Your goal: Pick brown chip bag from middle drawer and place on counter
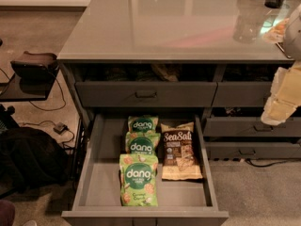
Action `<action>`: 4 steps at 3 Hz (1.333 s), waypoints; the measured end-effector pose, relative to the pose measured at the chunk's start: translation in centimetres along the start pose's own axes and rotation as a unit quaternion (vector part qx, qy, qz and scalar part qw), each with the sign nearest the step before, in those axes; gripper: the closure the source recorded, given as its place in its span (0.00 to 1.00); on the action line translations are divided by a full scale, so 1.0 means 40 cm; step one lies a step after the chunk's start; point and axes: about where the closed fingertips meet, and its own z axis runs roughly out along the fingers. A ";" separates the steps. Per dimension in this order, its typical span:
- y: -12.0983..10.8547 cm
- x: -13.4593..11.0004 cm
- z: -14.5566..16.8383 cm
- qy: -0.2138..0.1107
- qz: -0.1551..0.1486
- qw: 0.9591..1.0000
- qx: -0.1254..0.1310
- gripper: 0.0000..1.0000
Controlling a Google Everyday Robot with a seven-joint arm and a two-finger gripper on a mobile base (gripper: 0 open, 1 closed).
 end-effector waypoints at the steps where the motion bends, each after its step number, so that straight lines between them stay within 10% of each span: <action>1: 0.000 0.000 0.000 0.000 0.000 1.000 0.000 0.00; 4: -0.029 0.063 0.170 -0.080 0.005 0.996 0.032 0.00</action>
Offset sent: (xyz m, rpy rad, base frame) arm 0.0056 -0.0005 -0.0245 0.0613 -0.0138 0.0210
